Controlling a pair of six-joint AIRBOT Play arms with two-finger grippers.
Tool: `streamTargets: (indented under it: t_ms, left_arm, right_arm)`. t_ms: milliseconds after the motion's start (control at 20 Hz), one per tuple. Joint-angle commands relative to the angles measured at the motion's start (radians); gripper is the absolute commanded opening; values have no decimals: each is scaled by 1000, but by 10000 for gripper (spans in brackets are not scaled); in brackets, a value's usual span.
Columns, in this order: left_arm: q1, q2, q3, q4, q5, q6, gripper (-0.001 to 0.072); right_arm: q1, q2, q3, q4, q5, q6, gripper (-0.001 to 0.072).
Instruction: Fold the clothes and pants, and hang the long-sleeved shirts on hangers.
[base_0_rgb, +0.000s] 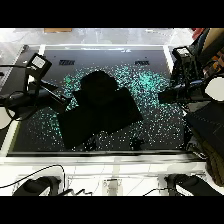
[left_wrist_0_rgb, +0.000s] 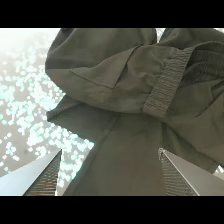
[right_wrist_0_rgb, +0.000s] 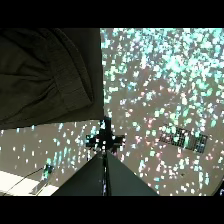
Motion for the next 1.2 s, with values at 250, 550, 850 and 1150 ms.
streamTargets:
  t_ms: [250,550,850,1150]
  left_arm:
    - [0,1,0,0,0,0,711]
    - [0,1,0,0,0,0,711]
    - [0,1,0,1,0,0,711]
    - [0,1,0,-3,0,0,711]
  right_arm:
    - [0,0,0,0,0,0,22]
    - [0,0,0,-3,-121,-3,21]
    - [-68,-29,-57,-136,-199,-109,21]
    - [-351,-53,-484,451,-276,-483,19]
